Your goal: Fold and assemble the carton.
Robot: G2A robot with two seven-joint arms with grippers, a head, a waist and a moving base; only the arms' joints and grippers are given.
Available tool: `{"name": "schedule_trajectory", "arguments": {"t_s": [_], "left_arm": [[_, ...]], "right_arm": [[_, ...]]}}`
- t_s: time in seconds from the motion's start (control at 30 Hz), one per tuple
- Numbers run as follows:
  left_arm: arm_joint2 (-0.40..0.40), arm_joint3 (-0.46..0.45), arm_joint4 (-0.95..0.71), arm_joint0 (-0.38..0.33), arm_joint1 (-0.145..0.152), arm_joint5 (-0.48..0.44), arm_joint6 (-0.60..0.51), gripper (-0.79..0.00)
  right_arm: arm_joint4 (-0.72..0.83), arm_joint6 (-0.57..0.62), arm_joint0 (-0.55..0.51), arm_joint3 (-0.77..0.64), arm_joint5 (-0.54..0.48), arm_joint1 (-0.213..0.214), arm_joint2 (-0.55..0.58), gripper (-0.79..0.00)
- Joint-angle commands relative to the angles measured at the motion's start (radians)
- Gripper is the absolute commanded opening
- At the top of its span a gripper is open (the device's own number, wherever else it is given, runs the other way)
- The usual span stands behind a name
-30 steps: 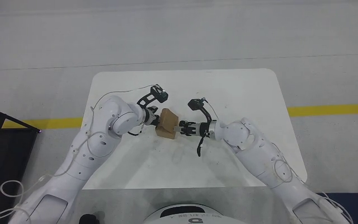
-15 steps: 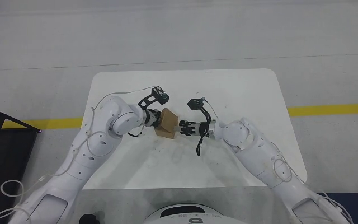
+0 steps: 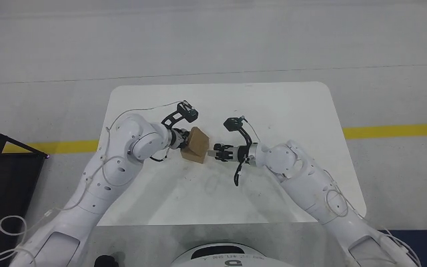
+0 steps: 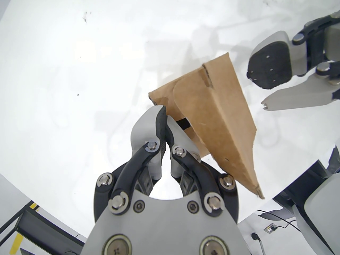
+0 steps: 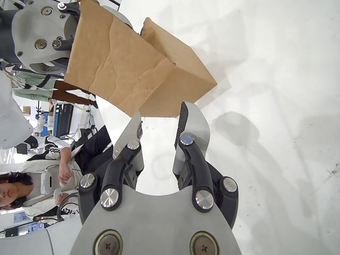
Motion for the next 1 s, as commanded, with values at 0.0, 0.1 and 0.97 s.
{"name": "schedule_trajectory", "arguments": {"t_s": [0.0, 0.1, 0.97], "left_arm": [[0.0, -0.002, 0.017, 0.002, 0.001, 0.005, 0.005, -0.785], [0.001, -0.007, 0.02, 0.005, 0.001, 0.006, 0.007, -0.785], [0.011, -0.028, -0.089, -0.01, -0.016, 0.172, -0.062, -0.785]], "right_arm": [[-0.002, 0.001, 0.0, 0.0, 0.001, 0.0, -0.001, -0.459], [0.002, -0.015, -0.002, -0.009, -0.009, 0.0, 0.002, -0.434], [-0.613, -0.27, -0.124, -0.229, 0.039, 0.009, -0.084, -0.052]]}}
